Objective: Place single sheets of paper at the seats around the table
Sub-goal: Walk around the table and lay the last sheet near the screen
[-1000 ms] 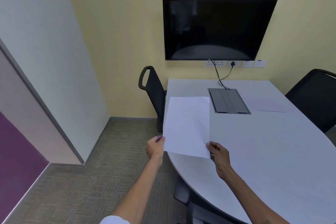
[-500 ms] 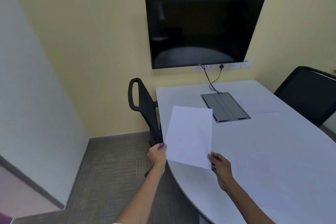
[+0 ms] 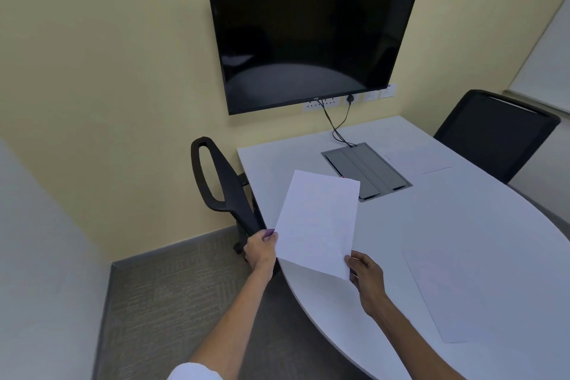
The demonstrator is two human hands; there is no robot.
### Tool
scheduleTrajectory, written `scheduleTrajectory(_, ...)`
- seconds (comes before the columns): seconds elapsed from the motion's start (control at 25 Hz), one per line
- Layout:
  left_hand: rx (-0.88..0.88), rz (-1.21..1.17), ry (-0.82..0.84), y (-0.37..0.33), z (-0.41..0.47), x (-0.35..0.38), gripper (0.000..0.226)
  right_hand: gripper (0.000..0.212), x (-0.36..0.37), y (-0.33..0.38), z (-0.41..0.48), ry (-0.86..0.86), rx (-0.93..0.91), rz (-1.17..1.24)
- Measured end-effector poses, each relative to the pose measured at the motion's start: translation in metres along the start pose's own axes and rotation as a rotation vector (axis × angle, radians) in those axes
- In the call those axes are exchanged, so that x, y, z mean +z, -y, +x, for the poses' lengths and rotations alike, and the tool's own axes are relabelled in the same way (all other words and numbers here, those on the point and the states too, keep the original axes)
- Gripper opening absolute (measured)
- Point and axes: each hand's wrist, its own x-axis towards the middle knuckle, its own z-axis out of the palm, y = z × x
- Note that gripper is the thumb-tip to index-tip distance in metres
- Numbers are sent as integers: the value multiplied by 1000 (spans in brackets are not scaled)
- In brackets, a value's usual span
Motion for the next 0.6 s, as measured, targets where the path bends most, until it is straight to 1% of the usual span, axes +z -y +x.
scheduleTrajectory(0.04, 16, 12, 6, -2, 1, 0, 21, 16, 1, 1, -1, -3, 2, 3)
scheduleTrajectory(0.2, 41, 68, 70, -27, 62, 26, 20, 15, 28, 3, 52, -62, -3, 39)
scheduleTrajectory(0.28, 61, 103, 80, -40, 78, 31, 21, 15, 37, 7, 68, -78, -2, 33)
scheduleTrajectory(0.4, 62, 191, 117, -61, 125, 53, 22, 15, 55, 12, 117, -114, 9, 49)
scheduleTrajectory(0.44, 59, 214, 116, -64, 130, 50, 22, 14, 60, 14, 115, -120, 1, 39)
scheduleTrajectory(0.6, 60, 259, 153, -82, 185, 86, 20, 13, 77, 24, 167, -154, 13, 53)
